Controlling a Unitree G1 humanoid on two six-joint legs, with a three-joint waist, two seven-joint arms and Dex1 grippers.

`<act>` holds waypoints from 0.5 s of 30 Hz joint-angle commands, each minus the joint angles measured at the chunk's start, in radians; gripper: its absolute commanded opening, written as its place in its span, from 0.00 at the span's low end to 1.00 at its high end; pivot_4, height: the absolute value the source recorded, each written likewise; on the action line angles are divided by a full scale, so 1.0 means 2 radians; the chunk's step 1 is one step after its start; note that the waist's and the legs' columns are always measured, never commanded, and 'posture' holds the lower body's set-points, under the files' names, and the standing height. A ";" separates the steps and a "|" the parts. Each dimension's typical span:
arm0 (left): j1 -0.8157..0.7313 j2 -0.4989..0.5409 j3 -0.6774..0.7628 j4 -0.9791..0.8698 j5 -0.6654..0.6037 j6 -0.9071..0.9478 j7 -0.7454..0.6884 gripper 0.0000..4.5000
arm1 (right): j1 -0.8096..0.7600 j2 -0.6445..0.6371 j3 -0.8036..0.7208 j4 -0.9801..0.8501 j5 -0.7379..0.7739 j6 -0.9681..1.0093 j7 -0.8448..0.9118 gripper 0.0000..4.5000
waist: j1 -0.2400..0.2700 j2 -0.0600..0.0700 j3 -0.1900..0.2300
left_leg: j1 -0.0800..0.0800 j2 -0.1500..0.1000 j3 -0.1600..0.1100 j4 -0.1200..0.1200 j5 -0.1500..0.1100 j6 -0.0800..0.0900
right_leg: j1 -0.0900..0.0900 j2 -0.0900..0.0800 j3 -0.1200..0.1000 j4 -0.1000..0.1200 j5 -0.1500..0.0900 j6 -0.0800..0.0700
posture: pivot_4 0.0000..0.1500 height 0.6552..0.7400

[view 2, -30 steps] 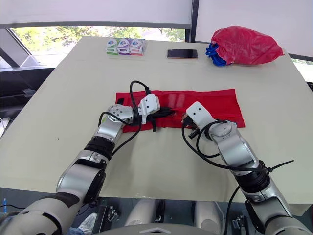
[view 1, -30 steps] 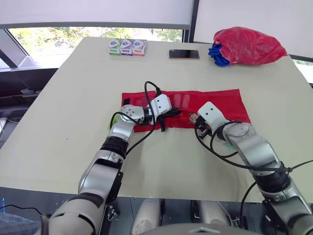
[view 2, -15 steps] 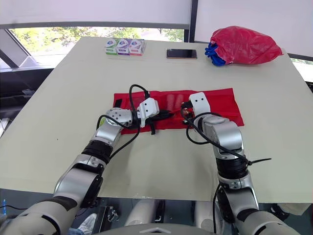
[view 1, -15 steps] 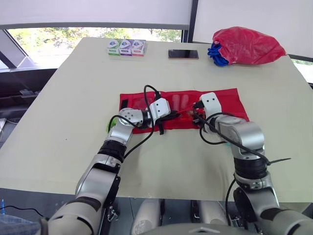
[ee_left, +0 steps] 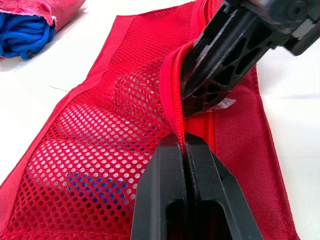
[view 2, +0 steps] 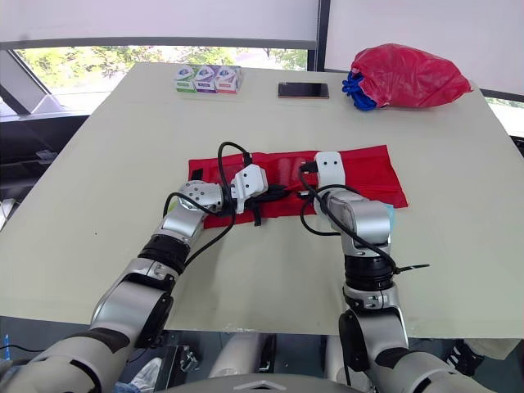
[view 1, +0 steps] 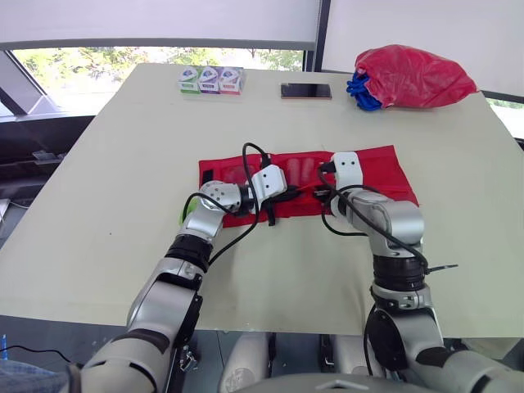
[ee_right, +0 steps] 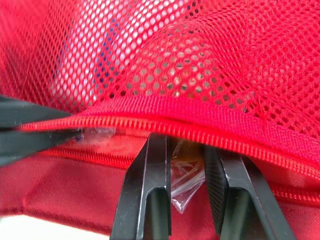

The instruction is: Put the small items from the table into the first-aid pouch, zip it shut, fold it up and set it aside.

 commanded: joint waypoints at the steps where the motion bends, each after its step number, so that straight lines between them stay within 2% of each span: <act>1: 0.001 -0.002 -0.002 -0.010 -0.006 -0.011 -0.006 0.00 | -0.005 -0.010 0.005 -0.021 0.006 -0.015 -0.006 0.46 | 0.000 0.000 0.000 | 0.000 0.000 0.000 0.000 0.000 0.000 | 0.000 0.000 0.000 0.000 0.000 0.000 | 1.00 1.00; 2: 0.000 -0.002 -0.002 -0.008 -0.006 -0.011 -0.005 0.00 | 0.000 -0.017 0.014 -0.028 0.005 -0.015 -0.003 0.59 | 0.000 0.000 0.000 | 0.000 0.000 0.000 0.000 0.000 0.000 | 0.000 0.000 0.000 0.000 0.000 0.000 | 1.00 1.00; 3: -0.001 -0.002 -0.001 -0.006 -0.006 -0.011 -0.005 0.00 | 0.005 -0.022 0.022 -0.038 0.006 -0.013 0.000 0.67 | 0.000 0.000 0.000 | 0.000 0.000 0.000 0.000 0.000 0.000 | 0.000 0.000 0.000 0.000 0.000 0.000 | 1.00 1.00; 4: -0.002 -0.002 0.000 -0.003 -0.005 -0.012 -0.004 0.00 | 0.012 -0.025 0.029 -0.050 0.009 -0.008 0.003 0.80 | 0.000 0.000 0.000 | 0.000 0.000 0.000 0.000 0.000 0.000 | 0.000 0.000 0.000 0.000 0.000 0.000 | 1.00 1.00; 10: -0.008 0.000 0.002 0.011 -0.004 -0.016 -0.001 0.00 | 0.052 -0.068 0.057 -0.137 0.036 0.025 0.035 0.80 | 0.000 0.000 0.000 | 0.000 0.000 0.000 0.000 -0.001 0.001 | 0.000 0.000 0.000 0.000 0.000 0.000 | 1.00 1.00; 15: -0.010 0.000 0.002 0.012 -0.006 -0.014 -0.003 0.00 | 0.103 -0.128 0.066 -0.215 0.080 0.028 0.086 0.80 | 0.001 0.000 0.000 | 0.000 0.000 0.000 0.000 -0.001 0.002 | 0.000 0.000 0.000 -0.001 0.000 0.000 | 1.00 1.00</act>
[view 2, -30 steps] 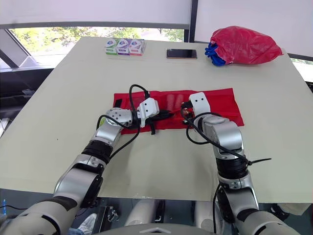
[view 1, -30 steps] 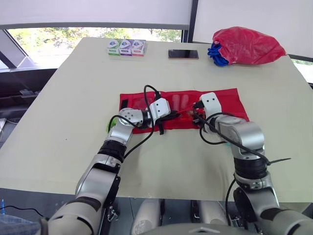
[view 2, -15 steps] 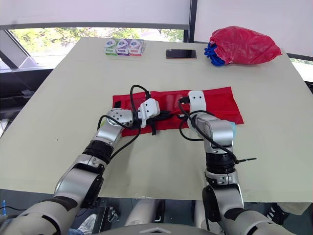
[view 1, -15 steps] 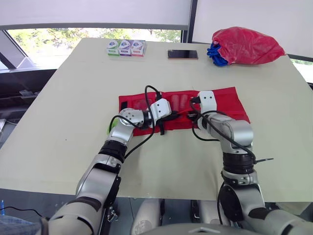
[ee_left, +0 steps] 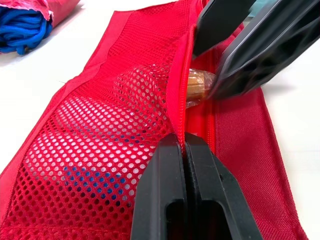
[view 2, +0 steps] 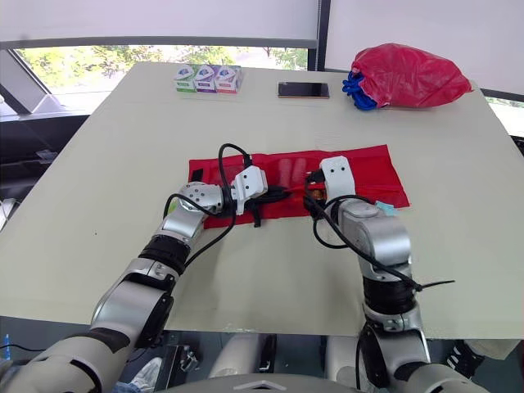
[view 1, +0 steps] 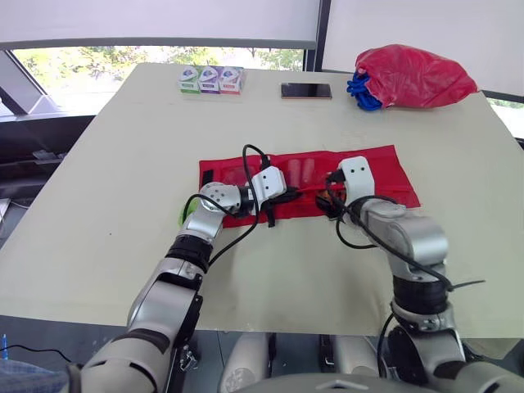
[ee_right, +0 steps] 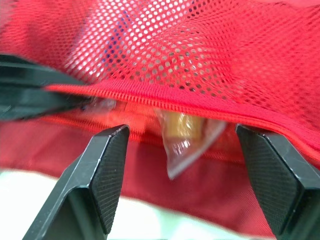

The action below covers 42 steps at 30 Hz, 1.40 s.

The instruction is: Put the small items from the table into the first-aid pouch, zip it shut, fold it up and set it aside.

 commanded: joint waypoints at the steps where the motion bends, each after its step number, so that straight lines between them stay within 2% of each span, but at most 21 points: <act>1: -0.008 -0.001 0.002 -0.003 -0.006 -0.007 -0.004 0.00 | 0.028 -0.037 0.007 -0.055 0.026 -0.021 0.033 0.80 | 0.000 0.000 0.000 | 0.000 0.000 0.000 0.000 0.000 0.000 | 0.000 0.000 0.000 0.000 0.000 0.000 | 1.00 1.00; 2: -0.009 -0.001 0.002 -0.003 -0.006 -0.007 -0.004 0.00 | 0.039 -0.048 0.010 -0.058 0.029 -0.042 0.042 0.80 | 0.001 0.000 0.000 | 0.000 0.000 0.000 0.000 0.000 0.000 | 0.000 0.000 0.000 0.000 0.000 0.000 | 1.00 1.00; 3: -0.009 -0.002 0.002 -0.003 -0.006 -0.007 -0.005 0.00 | 0.050 -0.063 0.015 -0.059 0.031 -0.063 0.050 0.68 | 0.000 0.000 0.000 | 0.000 0.000 0.000 0.000 0.000 0.000 | 0.000 0.000 0.000 0.000 0.000 0.000 | 1.00 1.00; 4: -0.009 -0.002 0.002 -0.002 -0.006 -0.007 -0.005 0.00 | 0.058 -0.080 0.027 -0.055 0.029 -0.086 0.060 0.64 | 0.000 0.000 0.000 | 0.000 0.000 0.000 0.000 0.000 0.000 | 0.000 0.000 0.000 0.000 0.000 0.000 | 1.00 1.00; 6: -0.010 -0.002 0.001 -0.001 -0.006 -0.008 -0.007 0.00 | 0.070 -0.096 0.044 -0.038 0.022 -0.147 0.073 0.47 | 0.000 0.000 0.000 | 0.000 0.000 0.000 0.000 0.000 0.000 | 0.000 0.000 0.000 0.000 0.000 0.000 | 1.00 1.00; 7: -0.010 -0.002 0.001 -0.001 -0.006 -0.008 -0.008 0.00 | 0.072 -0.098 0.049 -0.028 0.021 -0.172 0.076 0.31 | 0.000 0.000 0.000 | 0.000 0.000 0.000 0.000 0.000 0.000 | 0.000 0.000 0.000 -0.001 0.000 0.000 | 1.00 1.00; 11: -0.011 -0.002 0.000 -0.001 -0.005 -0.007 -0.010 0.00 | 0.073 -0.100 0.069 0.014 0.007 -0.246 0.079 0.02 | 0.000 0.000 0.000 | 0.000 0.000 0.000 0.000 0.000 0.000 | 0.000 0.000 0.000 0.000 0.000 0.000 | 1.00 1.00; 18: -0.009 -0.002 0.000 -0.009 -0.006 -0.002 -0.014 0.00 | 0.063 -0.098 0.089 0.098 -0.025 -0.345 0.074 0.01 | 0.001 0.000 0.000 | 0.000 0.000 0.000 0.000 0.000 0.000 | 0.000 0.000 0.000 -0.001 0.000 0.000 | 1.00 1.00; 21: -0.009 -0.003 0.000 -0.010 -0.006 -0.002 -0.014 0.00 | 0.060 -0.093 0.087 0.115 -0.029 -0.358 0.071 0.01 | 0.001 0.000 0.000 | 0.000 0.000 0.000 0.000 0.000 0.000 | 0.000 0.000 0.000 -0.001 0.000 0.000 | 1.00 1.00; 42: -0.014 -0.003 0.001 0.002 -0.005 -0.006 -0.012 0.00 | 0.093 -0.121 0.079 0.079 -0.043 -0.315 0.072 0.01 | 0.001 0.000 0.000 | 0.000 0.000 0.000 0.000 0.000 0.000 | 0.000 0.000 0.000 -0.001 0.000 0.000 | 1.00 1.00</act>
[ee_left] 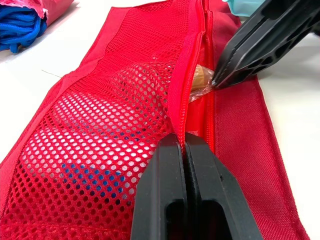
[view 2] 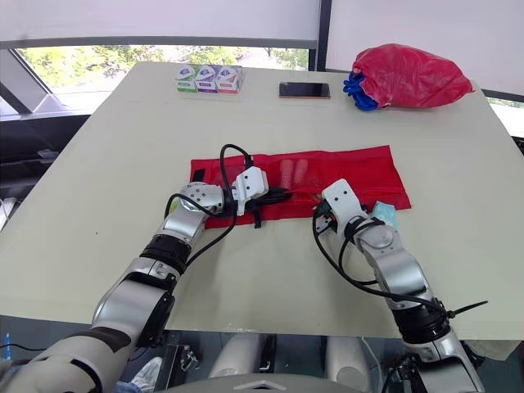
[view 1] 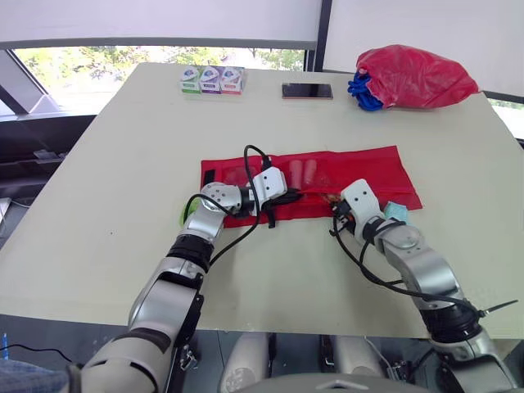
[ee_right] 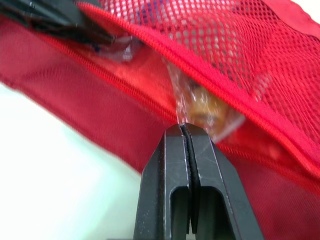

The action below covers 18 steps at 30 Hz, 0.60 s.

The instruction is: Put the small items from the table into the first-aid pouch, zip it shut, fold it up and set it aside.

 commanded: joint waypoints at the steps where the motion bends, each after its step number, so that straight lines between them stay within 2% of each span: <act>1: -0.012 0.000 0.001 -0.004 -0.004 -0.006 -0.003 0.00 | 0.000 -0.005 -0.010 -0.015 -0.005 0.010 -0.006 0.01 | 0.000 0.000 0.000 | 0.000 0.000 0.000 0.000 0.000 0.000 | 0.000 0.000 0.000 0.000 0.000 0.000 | 1.00 1.00; 18: -0.011 -0.001 -0.002 -0.004 -0.004 -0.007 -0.009 0.00 | -0.047 0.028 -0.002 0.044 -0.021 -0.039 -0.024 0.01 | 0.000 0.000 0.000 | 0.000 0.000 0.000 0.000 0.000 0.000 | 0.000 0.000 0.000 0.000 0.000 0.000 | 1.00 1.00</act>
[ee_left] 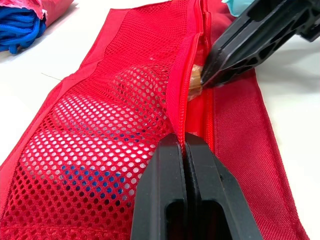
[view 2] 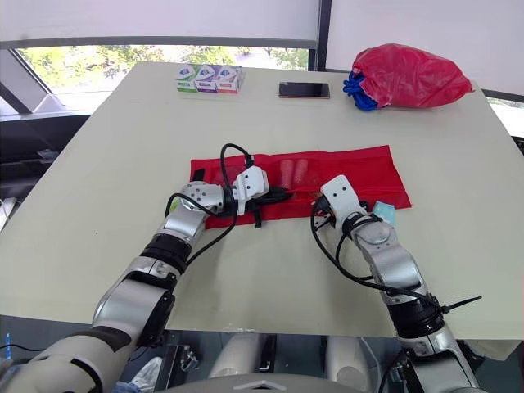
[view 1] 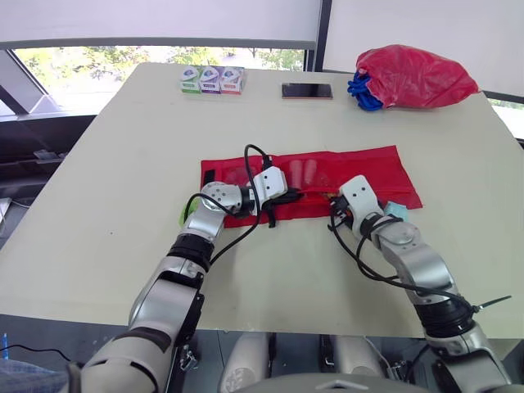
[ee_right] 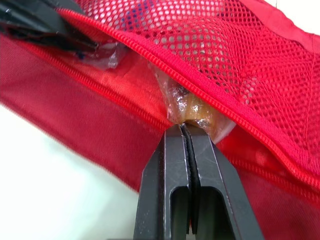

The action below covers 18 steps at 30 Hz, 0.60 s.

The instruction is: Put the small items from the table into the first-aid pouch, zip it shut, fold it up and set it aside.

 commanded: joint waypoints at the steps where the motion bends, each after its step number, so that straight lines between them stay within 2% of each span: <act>1: -0.009 -0.001 -0.002 -0.007 -0.004 -0.007 -0.007 0.00 | -0.028 0.009 0.001 0.014 -0.010 -0.027 -0.006 0.01 | 0.000 0.000 0.000 | 0.000 0.000 0.000 0.000 0.000 0.000 | 0.000 0.000 0.000 0.000 0.000 0.000 | 1.00 1.00; 11: -0.008 -0.003 -0.004 -0.011 -0.004 -0.006 -0.011 0.00 | -0.068 0.038 0.000 0.084 -0.026 -0.076 -0.012 0.01 | -0.001 0.000 0.000 | 0.000 0.000 0.000 0.000 0.000 0.000 | 0.000 0.000 0.000 0.000 0.000 0.000 | 1.00 1.00; 18: -0.003 -0.003 -0.006 -0.018 -0.005 -0.003 -0.015 0.00 | -0.086 0.074 -0.016 0.135 -0.034 -0.133 -0.052 0.01 | -0.001 0.000 0.000 | 0.000 0.000 0.000 0.000 0.000 0.000 | 0.000 0.000 0.000 0.000 0.000 0.000 | 1.00 1.00</act>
